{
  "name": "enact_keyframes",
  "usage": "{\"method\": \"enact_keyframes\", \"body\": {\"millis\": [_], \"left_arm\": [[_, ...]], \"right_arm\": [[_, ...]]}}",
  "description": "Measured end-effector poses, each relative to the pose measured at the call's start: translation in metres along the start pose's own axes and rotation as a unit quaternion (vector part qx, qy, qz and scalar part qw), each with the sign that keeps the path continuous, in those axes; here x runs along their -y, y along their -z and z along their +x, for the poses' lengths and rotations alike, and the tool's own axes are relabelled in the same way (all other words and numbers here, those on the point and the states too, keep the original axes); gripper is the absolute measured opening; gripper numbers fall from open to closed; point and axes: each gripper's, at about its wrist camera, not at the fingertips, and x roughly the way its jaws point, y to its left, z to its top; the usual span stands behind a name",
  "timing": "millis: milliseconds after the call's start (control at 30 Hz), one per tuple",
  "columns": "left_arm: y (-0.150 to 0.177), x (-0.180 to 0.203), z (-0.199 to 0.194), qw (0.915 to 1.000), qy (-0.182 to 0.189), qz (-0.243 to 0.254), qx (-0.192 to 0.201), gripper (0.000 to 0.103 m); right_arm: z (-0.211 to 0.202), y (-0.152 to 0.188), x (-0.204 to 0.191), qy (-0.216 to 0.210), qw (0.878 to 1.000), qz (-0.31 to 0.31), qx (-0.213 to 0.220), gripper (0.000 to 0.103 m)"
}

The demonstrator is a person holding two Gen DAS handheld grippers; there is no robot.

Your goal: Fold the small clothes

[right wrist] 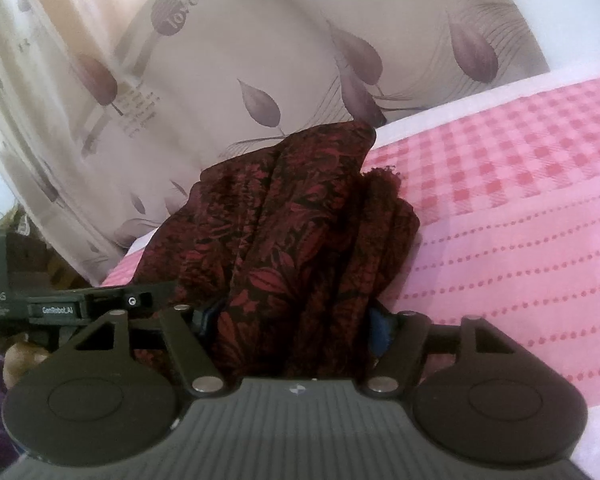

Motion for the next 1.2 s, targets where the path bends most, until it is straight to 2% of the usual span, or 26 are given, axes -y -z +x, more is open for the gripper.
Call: {"method": "enact_keyframes", "body": {"millis": [400, 433, 567, 667, 900, 1200], "left_arm": [[0.002, 0.007, -0.003, 0.9997, -0.016, 0.015, 0.01, 0.101], [0.003, 0.008, -0.004, 0.9996, -0.019, 0.019, 0.013, 0.099], [0.004, 0.02, -0.014, 0.9986, -0.023, 0.037, 0.029, 0.075], [0.004, 0.021, -0.021, 0.9988, -0.023, 0.029, 0.033, 0.071], [0.012, 0.019, -0.058, 0.9982, -0.037, 0.031, 0.036, 0.069], [0.027, 0.003, -0.126, 0.9958, -0.077, 0.011, 0.047, 0.068]], "right_arm": [[0.0, 0.002, 0.0, -0.002, 1.0, 0.004, 0.006, 0.066], [0.0, 0.002, -0.001, -0.002, 1.0, 0.004, 0.008, 0.064], [-0.004, 0.005, -0.002, -0.007, 1.0, 0.018, 0.021, 0.053], [-0.009, 0.007, -0.002, -0.014, 0.998, 0.052, 0.035, 0.048], [-0.021, 0.018, -0.02, -0.036, 0.994, 0.089, 0.049, 0.046], [-0.024, 0.031, -0.079, -0.076, 0.993, 0.082, 0.045, 0.046]]}}
